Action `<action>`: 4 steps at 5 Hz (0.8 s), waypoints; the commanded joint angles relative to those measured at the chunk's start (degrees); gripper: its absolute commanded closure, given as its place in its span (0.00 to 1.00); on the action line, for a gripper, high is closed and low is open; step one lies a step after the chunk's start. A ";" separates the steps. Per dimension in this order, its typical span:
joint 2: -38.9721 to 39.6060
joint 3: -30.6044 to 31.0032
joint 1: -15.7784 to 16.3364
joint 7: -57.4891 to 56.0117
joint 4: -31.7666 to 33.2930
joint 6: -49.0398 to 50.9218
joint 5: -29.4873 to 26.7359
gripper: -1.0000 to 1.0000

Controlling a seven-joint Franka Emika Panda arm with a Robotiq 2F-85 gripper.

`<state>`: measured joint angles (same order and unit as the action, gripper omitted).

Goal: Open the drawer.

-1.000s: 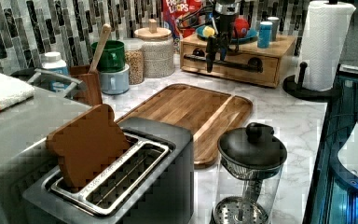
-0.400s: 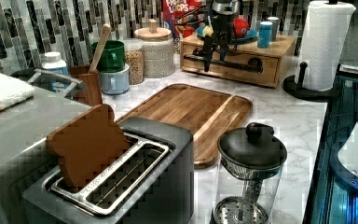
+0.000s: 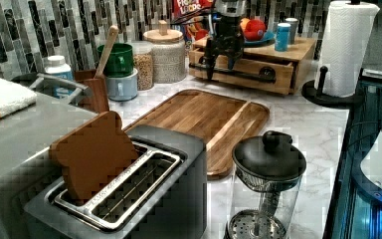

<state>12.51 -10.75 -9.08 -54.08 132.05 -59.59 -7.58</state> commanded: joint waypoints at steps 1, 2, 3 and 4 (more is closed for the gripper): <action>-2.70 14.99 14.27 9.36 0.83 8.36 -4.94 0.00; -3.00 18.37 12.87 13.09 0.67 8.74 -4.92 0.00; -2.74 16.13 15.91 14.05 0.56 7.91 -6.56 0.00; -2.72 17.95 14.08 14.40 0.58 7.82 -6.08 0.00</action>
<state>11.78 -1.30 -3.89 -44.12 132.61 -54.05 -12.04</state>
